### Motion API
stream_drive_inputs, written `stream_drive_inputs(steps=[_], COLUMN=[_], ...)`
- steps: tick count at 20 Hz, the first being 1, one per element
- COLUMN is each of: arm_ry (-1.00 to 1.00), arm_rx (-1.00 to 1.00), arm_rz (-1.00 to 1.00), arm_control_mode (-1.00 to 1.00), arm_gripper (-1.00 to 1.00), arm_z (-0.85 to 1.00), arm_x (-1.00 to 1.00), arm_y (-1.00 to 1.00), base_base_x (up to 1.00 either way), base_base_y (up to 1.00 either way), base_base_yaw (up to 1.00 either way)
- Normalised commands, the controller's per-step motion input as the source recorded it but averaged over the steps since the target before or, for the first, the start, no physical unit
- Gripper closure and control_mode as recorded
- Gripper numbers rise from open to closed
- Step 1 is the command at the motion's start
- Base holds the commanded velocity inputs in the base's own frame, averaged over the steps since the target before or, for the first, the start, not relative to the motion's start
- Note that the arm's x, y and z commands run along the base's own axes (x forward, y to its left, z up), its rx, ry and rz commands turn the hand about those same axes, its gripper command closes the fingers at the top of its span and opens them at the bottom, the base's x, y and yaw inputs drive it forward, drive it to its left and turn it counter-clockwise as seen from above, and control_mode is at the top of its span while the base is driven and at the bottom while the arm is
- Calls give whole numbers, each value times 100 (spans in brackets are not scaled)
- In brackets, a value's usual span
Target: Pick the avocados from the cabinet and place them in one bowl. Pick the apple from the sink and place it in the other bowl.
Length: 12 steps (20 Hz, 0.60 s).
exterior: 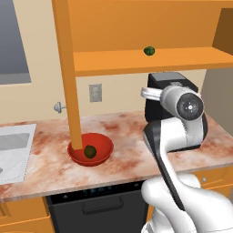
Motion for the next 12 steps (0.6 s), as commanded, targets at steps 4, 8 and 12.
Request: stream_drive_inputs(steps=[4,8,12], arm_ry=[6,11,8], arm_rx=[2,0,-5], arm_rz=[-3,-7,-4], arm_control_mode=[-100,-100,-100], arm_gripper=[-100,-100,-100], arm_z=[51,55,45], arm_x=[0,1,8], arm_y=[-1,-2,-17], base_base_x=[0,0,0], base_base_y=[0,0,0], base_base_yaw=[0,0,0])
